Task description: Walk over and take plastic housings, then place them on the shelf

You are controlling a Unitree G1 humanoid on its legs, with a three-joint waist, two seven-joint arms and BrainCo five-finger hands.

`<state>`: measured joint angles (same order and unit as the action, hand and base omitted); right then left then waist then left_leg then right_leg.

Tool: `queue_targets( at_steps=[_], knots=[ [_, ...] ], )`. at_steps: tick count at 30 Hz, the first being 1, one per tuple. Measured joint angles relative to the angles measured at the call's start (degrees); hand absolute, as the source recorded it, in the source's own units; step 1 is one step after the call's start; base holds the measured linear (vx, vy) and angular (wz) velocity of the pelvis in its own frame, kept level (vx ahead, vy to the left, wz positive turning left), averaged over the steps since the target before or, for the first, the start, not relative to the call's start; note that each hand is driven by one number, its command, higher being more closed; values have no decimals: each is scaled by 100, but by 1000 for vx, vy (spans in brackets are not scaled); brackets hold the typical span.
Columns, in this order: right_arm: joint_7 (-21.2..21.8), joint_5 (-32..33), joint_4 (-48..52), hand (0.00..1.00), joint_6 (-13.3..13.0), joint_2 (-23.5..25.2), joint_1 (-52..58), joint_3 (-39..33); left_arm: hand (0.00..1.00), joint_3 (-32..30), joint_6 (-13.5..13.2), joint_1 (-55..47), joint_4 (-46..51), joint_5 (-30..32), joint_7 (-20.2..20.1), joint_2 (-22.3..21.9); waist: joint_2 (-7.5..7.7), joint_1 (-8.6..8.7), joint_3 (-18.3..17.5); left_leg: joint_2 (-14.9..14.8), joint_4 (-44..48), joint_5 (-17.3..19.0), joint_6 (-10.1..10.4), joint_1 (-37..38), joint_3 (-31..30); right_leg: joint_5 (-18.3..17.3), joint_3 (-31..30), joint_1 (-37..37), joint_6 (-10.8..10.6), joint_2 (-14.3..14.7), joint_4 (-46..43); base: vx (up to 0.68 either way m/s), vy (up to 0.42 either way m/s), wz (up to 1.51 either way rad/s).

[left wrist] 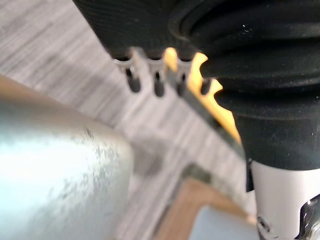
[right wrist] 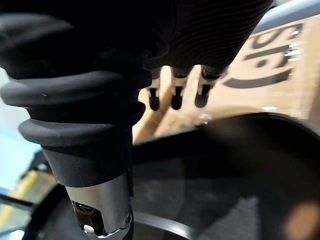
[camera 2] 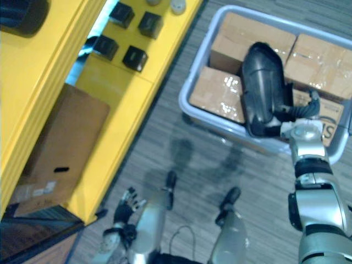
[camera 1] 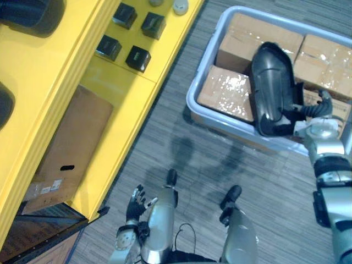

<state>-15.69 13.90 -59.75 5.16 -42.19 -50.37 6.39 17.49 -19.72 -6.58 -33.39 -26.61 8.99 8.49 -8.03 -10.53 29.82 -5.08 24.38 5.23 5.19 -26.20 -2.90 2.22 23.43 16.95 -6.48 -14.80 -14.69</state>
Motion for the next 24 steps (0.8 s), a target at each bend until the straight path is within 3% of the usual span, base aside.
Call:
queue_targets(
  at_steps=[3,6,7,15,24],
  knots=[
    [56,-73,-194,0,273,-140,-149,40,0,125,-16,105,-46,-18,18,2,-68,-133,-24,48,57,-14,-25,-115,-15,1,2,109,-2,-60,-79,-39,47,5],
    [164,-265,-360,0,441,-191,-255,49,0,140,-12,106,-63,-56,95,-6,-94,-142,-40,86,97,-15,-31,-150,-58,-4,36,106,-8,-93,-113,-26,36,8],
    [209,-305,-397,100,442,-219,-258,51,0,155,-12,111,-79,-57,97,-9,-114,-141,-52,95,115,-12,-36,-174,-80,-6,55,107,-10,-99,-119,-25,47,14],
    [412,-1305,-797,100,765,-745,-433,267,0,358,79,215,-154,-59,96,-51,-367,-271,-109,220,147,-17,-103,-290,-166,-27,181,114,-38,-227,-171,-17,44,10],
    [441,-2049,-991,100,1274,-835,-616,254,0,414,85,215,-150,-57,72,-52,-415,-312,-138,264,118,-30,-85,-296,-276,-78,287,88,-54,-247,-211,15,14,6]
  ],
)
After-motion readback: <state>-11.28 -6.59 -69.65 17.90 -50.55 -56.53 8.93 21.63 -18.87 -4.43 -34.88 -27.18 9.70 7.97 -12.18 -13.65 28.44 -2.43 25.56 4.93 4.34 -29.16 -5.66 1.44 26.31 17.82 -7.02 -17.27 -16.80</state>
